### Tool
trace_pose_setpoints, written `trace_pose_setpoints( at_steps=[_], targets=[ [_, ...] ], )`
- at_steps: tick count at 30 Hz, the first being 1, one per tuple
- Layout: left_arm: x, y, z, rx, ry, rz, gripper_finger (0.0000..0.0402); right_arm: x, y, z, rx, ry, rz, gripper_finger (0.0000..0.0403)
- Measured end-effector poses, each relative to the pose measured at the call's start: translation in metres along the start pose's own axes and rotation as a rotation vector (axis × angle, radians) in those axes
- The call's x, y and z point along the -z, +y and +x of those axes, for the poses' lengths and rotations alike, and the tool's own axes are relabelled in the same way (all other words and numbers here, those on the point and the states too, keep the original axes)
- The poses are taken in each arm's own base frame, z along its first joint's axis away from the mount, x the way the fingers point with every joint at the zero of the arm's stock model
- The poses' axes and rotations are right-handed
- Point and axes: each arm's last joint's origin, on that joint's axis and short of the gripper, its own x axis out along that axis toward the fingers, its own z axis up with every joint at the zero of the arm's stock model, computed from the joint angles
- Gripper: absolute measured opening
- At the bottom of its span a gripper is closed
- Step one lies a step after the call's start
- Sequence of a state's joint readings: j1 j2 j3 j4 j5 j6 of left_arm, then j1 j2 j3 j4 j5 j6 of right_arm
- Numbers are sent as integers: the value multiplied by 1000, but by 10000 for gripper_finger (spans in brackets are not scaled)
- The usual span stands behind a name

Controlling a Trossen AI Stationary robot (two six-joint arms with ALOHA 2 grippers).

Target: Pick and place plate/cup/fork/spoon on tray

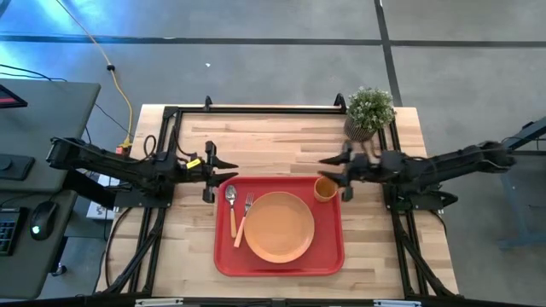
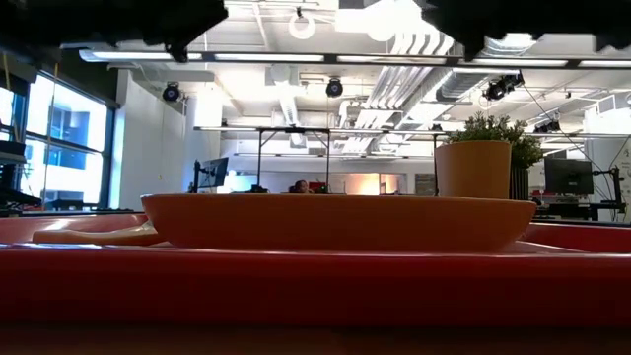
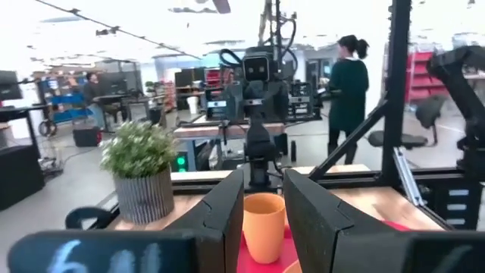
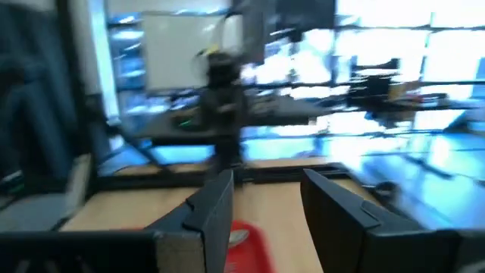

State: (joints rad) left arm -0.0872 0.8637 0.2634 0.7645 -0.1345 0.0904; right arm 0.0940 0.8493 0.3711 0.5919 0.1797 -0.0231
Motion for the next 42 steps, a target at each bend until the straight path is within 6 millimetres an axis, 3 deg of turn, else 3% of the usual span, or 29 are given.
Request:
trace_pose_setpoints(
  at_steps=[6, 8, 17, 26, 32, 36, 42],
  targets=[
    [23, 1, -11, -56, 48, -3, 88, 13, -16, -32, 389, -63, 159, 147],
    [26, 1, -11, -57, 63, -2, 92, 15, -19, -38, 437, -69, 213, 147],
    [18, 1, -9, -68, 29, -69, 81, 16, -17, -43, 329, -25, 57, 132],
    [-9, 7, -34, -81, -74, -25, 39, 11, -18, -69, 181, 2, 4, 9],
    [-15, 10, -58, -74, -54, -22, 5, 16, -19, -93, 81, 58, 39, 9],
    [-18, 10, -70, -60, -64, -10, 3, 23, -18, -101, 16, 83, 99, 4],
    [-5, 7, -78, -35, -75, 14, 1, 55, -16, -98, -11, 69, 119, 1]
  ],
)
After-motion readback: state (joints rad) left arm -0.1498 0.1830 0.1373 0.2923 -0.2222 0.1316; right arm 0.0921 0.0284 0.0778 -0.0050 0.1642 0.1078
